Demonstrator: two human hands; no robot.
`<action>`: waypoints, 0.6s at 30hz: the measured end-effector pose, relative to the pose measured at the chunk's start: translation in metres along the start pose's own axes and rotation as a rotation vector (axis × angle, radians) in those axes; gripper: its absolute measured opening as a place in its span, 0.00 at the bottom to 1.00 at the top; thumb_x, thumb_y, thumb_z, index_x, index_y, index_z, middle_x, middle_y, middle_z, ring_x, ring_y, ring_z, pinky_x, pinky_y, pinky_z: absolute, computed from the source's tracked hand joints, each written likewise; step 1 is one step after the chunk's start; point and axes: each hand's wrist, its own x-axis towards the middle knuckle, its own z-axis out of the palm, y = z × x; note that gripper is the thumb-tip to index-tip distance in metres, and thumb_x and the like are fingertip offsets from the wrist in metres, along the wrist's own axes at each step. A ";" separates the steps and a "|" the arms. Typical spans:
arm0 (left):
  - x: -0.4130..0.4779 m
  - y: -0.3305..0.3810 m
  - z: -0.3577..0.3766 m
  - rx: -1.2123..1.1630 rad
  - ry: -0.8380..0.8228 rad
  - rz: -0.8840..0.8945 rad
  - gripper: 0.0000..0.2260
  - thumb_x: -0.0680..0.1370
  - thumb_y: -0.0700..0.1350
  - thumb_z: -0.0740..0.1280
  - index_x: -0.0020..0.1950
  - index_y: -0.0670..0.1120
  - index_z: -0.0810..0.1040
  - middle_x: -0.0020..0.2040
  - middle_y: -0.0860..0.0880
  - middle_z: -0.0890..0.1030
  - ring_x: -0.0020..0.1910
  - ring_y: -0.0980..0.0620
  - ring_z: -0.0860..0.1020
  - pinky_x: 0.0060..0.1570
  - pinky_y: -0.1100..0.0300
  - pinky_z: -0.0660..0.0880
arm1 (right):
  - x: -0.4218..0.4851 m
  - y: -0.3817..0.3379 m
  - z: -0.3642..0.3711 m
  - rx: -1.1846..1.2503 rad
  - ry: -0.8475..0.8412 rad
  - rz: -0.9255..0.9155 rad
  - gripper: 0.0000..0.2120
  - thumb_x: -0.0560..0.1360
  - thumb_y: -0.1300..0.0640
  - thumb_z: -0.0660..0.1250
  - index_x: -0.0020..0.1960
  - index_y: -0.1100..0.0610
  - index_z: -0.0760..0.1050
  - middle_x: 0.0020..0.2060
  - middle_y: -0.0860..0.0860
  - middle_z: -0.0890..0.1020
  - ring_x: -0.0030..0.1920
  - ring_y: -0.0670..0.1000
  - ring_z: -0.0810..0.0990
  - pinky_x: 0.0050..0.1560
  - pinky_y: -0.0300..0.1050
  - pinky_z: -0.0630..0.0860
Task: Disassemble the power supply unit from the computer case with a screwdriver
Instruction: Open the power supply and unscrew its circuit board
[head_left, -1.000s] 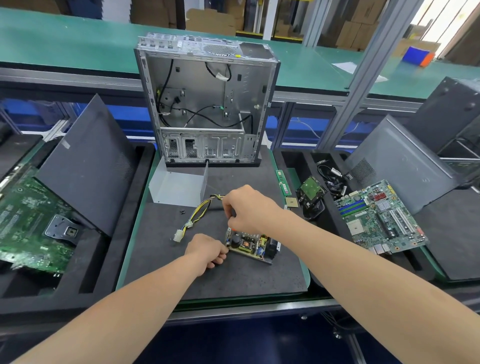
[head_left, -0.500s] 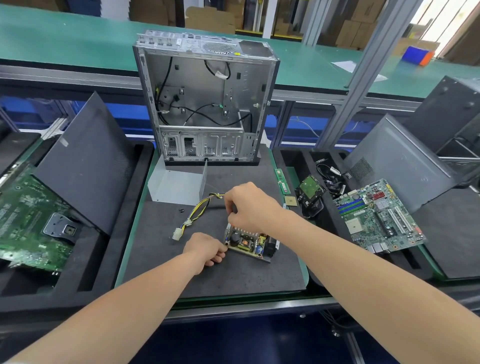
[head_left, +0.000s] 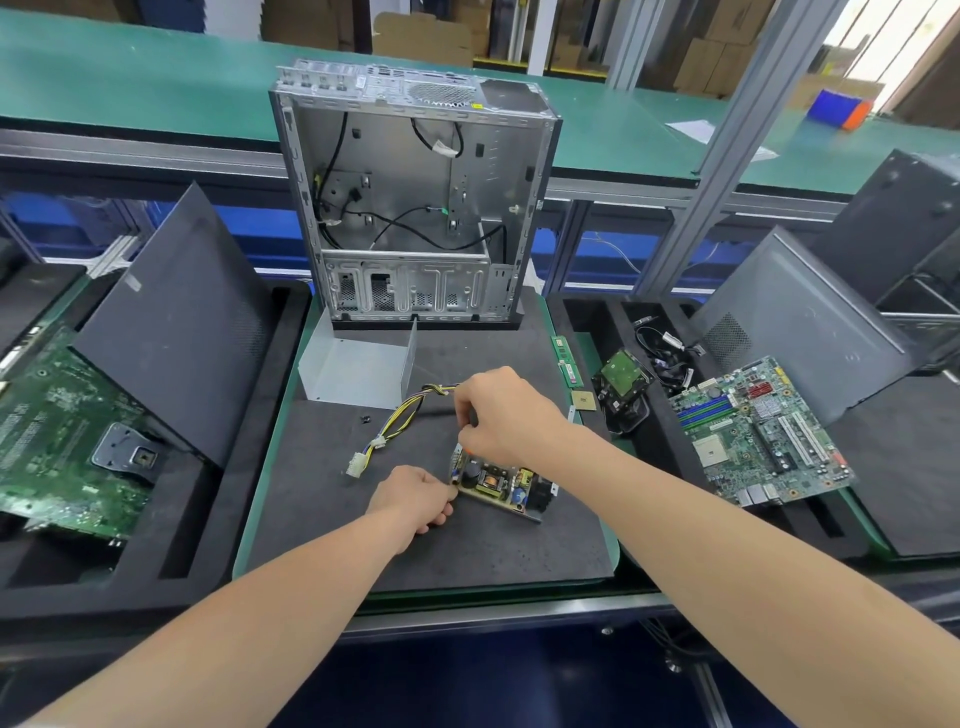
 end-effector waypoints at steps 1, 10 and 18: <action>0.000 0.000 0.000 0.003 0.006 0.000 0.07 0.77 0.51 0.74 0.46 0.49 0.83 0.33 0.54 0.86 0.35 0.57 0.84 0.31 0.62 0.76 | 0.000 0.000 0.000 0.000 0.008 0.006 0.05 0.73 0.62 0.67 0.46 0.54 0.79 0.46 0.55 0.81 0.44 0.59 0.81 0.40 0.48 0.81; 0.000 0.000 0.003 0.049 0.025 0.015 0.09 0.78 0.54 0.73 0.44 0.50 0.85 0.33 0.54 0.86 0.42 0.52 0.87 0.42 0.56 0.83 | -0.003 -0.001 0.000 0.015 0.050 0.033 0.05 0.73 0.62 0.68 0.48 0.55 0.80 0.46 0.55 0.81 0.43 0.59 0.81 0.42 0.49 0.82; 0.000 0.001 0.002 0.020 0.019 0.005 0.09 0.78 0.53 0.73 0.44 0.49 0.85 0.33 0.55 0.86 0.42 0.52 0.87 0.39 0.58 0.81 | 0.003 -0.002 -0.002 0.025 0.025 0.047 0.05 0.73 0.63 0.68 0.48 0.56 0.80 0.45 0.55 0.82 0.44 0.59 0.81 0.41 0.48 0.81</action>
